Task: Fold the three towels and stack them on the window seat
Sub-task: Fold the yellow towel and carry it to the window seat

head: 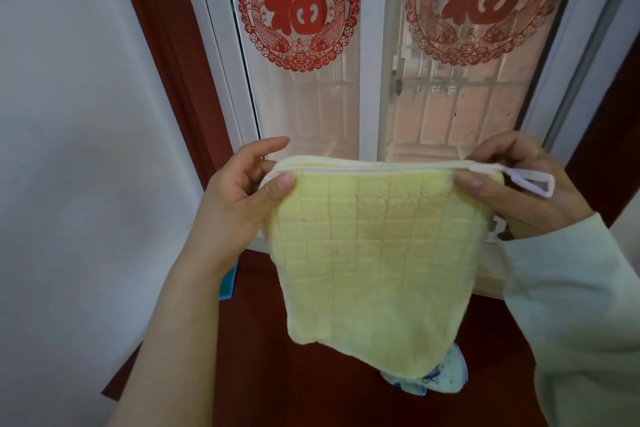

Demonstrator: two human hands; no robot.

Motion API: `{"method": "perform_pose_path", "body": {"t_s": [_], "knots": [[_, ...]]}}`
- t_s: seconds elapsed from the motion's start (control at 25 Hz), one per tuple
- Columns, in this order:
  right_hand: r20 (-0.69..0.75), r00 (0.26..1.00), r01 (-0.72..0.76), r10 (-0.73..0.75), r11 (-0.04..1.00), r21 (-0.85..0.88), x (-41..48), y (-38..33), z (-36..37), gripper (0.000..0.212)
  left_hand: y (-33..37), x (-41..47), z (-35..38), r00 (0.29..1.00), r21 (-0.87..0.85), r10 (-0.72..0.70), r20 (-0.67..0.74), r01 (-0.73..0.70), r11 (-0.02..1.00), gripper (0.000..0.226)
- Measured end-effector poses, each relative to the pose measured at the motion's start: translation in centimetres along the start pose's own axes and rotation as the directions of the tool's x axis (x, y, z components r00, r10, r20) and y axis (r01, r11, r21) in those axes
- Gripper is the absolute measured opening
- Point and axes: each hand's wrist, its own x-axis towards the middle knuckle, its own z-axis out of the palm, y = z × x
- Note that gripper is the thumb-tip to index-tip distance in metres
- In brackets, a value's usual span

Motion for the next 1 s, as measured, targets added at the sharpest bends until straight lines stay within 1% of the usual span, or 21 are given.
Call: {"method": "perform_pose_path", "body": {"t_s": [0.08,0.16,0.2,0.28,0.36,0.44,0.48,0.56,0.64,0.72,0.8,0.84,0.88,0.92,0.96,1.0], "knots": [[0.056,0.997,-0.057,0.049,0.985,0.160,0.0,0.2,-0.2,0.022,0.1,-0.1,-0.2,1.000,-0.021,-0.016,0.022,0.016,1.000,0.038],[0.101,0.992,-0.108,0.081,0.950,0.293,-0.1,0.4,-0.2,0.025,0.1,-0.3,-0.4,0.997,-0.018,-0.033,0.068,0.035,0.999,0.022],[0.105,0.991,-0.109,0.080,0.946,0.305,-0.1,0.5,-0.2,0.024,0.0,-0.3,-0.6,0.995,-0.029,-0.042,0.085,0.044,0.999,0.014],[0.088,0.992,-0.110,0.087,0.943,0.315,-0.1,0.4,-0.3,0.013,0.1,-0.3,-0.6,0.994,-0.049,-0.039,0.098,0.043,0.998,0.005],[0.097,0.991,-0.120,0.093,0.937,0.329,-0.1,0.0,-0.3,0.012,0.0,-0.1,-0.6,0.997,-0.044,-0.010,0.072,0.014,0.999,0.008],[0.112,0.990,-0.114,0.080,0.935,0.335,0.0,-0.2,-0.6,0.033,0.0,0.0,-0.7,0.999,-0.057,0.028,0.045,-0.025,0.998,0.011],[0.121,0.990,-0.116,0.078,0.929,0.351,0.0,-0.5,-0.7,0.039,0.1,0.0,-0.7,0.998,-0.081,0.053,0.046,-0.049,0.995,0.013],[0.156,0.987,-0.100,0.037,0.903,0.417,0.0,-0.9,-0.9,0.041,0.4,-0.2,-0.7,0.991,-0.184,0.113,0.069,-0.099,0.978,0.028],[0.235,0.971,-0.084,-0.050,0.846,0.526,0.0,-1.3,-0.7,0.037,0.9,-0.3,-0.6,0.972,-0.305,0.196,0.127,-0.149,0.940,0.033],[0.298,0.942,-0.087,-0.153,0.747,0.659,0.1,-1.5,-0.1,0.032,1.3,0.0,-0.1,0.944,-0.389,0.272,0.187,-0.183,0.903,0.028],[0.365,0.899,-0.145,-0.243,0.621,0.770,0.7,-1.6,0.9,0.026,1.6,0.5,1.0,0.932,-0.443,0.294,0.213,-0.176,0.879,0.025],[0.398,0.878,-0.189,-0.265,0.573,0.798,1.0,-1.5,1.5,0.023,1.7,0.8,1.7,0.929,-0.462,0.294,0.226,-0.163,0.872,0.025],[0.429,0.863,-0.233,-0.266,0.544,0.806,1.3,-1.5,2.2,0.021,1.8,0.9,2.6,0.923,-0.469,0.293,0.250,-0.150,0.870,0.025],[0.450,0.856,-0.267,-0.253,0.529,0.805,1.6,-1.6,2.8,0.026,1.9,1.0,3.5,0.914,-0.465,0.295,0.280,-0.140,0.874,0.025],[0.465,0.852,-0.286,-0.242,0.529,0.799,1.6,-1.8,3.5,0.029,1.9,0.9,4.5,0.904,-0.455,0.294,0.310,-0.130,0.881,0.025],[0.463,0.857,-0.277,-0.226,0.556,0.784,1.7,-1.8,4.1,0.030,1.8,0.8,5.5,0.899,-0.446,0.283,0.336,-0.112,0.888,0.026]]}}
